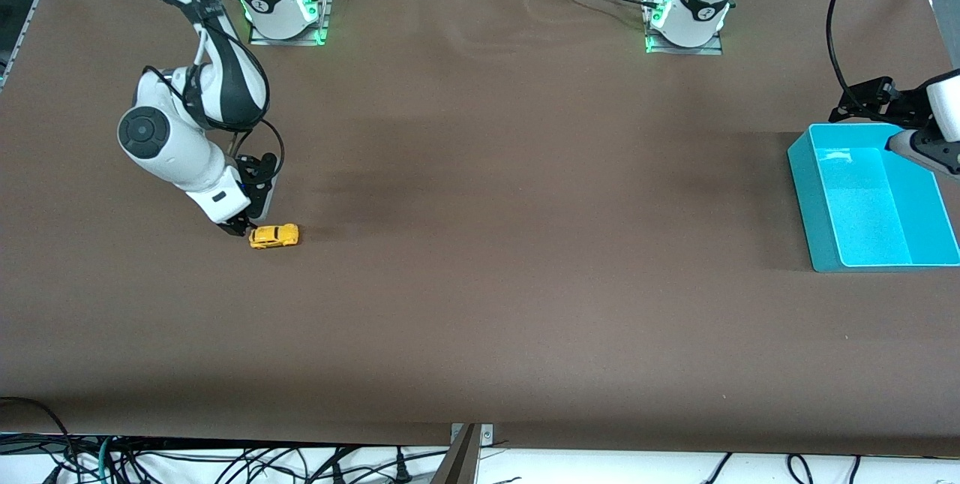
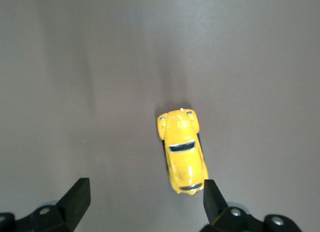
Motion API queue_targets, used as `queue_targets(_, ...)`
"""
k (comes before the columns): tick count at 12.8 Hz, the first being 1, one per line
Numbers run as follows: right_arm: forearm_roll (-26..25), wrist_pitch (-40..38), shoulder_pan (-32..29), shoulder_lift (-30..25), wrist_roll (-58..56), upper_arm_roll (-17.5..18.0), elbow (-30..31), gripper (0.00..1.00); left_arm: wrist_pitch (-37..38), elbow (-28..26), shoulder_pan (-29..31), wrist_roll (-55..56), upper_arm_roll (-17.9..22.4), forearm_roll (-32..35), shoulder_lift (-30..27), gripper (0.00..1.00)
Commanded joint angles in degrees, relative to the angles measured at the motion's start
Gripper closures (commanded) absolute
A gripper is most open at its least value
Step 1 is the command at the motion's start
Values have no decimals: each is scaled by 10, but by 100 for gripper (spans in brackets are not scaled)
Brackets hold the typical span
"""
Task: Wind and store yellow beetle car
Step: 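Grasp the yellow car with the right gripper while the left gripper moves over the bin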
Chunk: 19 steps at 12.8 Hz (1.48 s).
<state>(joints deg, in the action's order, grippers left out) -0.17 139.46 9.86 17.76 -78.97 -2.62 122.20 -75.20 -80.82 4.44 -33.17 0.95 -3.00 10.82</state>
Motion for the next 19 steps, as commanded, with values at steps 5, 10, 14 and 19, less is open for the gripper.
queue_targets(5, 59, 62, -34, 84, -175, 11, -41, 0, 3, 8, 2, -106, -1, 16, 14, 0)
queue_targets(10, 107, 65, -33, 117, -220, 11, -64, 2, 2, 8, -5, -156, -2, 16, 20, 0)
queue_targets(14, 111, 67, -32, 118, -219, 17, -63, 54, 2, 8, -9, -170, -4, 13, 27, 0)
queue_targets(19, 112, 58, -31, 107, -212, 24, -57, 80, 2, 8, -3, -224, -5, 7, 43, 0)
